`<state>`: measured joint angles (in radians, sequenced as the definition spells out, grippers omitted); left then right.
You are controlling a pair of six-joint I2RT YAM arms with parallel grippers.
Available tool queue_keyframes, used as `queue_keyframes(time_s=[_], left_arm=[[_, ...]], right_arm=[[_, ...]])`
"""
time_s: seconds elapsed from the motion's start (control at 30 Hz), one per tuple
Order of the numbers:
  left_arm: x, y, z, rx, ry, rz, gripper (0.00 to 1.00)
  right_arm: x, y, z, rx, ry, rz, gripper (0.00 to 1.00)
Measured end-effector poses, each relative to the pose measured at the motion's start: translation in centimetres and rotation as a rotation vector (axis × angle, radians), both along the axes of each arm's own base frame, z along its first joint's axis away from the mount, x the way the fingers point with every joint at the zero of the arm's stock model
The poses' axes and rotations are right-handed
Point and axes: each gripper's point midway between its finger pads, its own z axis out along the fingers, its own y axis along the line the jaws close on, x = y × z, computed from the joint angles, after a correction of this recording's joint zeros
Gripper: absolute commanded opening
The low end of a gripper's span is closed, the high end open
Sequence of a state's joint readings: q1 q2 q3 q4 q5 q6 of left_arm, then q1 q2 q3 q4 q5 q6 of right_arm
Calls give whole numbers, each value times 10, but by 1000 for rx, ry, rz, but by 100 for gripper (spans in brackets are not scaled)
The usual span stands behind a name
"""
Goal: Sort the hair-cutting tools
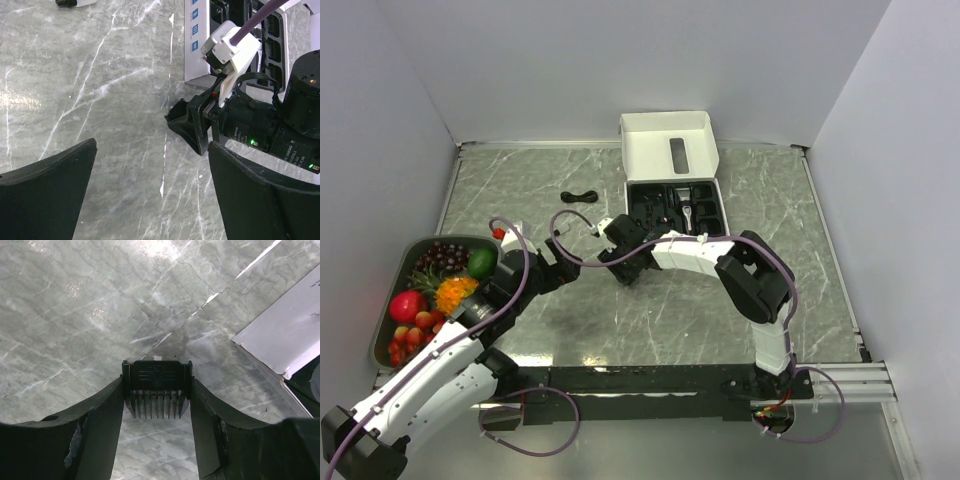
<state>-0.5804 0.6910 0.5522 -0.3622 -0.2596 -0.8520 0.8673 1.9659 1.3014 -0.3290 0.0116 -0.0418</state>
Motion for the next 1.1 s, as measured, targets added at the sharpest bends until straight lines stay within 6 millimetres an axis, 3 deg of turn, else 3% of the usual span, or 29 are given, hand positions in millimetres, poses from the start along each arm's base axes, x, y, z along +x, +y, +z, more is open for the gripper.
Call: queue_keyframes(time_s=[0.23, 0.4, 0.6, 0.9, 1.1], left_arm=[[0, 0, 0, 0, 0, 0, 99], [0, -1, 1, -4, -4, -4, 100], [0, -2, 1, -6, -2, -8, 99], [1, -2, 2, -1, 4, -8, 99], [2, -3, 7, -5, -2, -8, 99]], right_arm=[[-12, -14, 6, -19, 26, -44, 46], [-13, -30, 46, -25, -3, -127, 46], [18, -41, 93, 25, -71, -276, 43], [81, -107, 117, 56, -101, -592, 45], [106, -108, 136, 104, -143, -664, 45]])
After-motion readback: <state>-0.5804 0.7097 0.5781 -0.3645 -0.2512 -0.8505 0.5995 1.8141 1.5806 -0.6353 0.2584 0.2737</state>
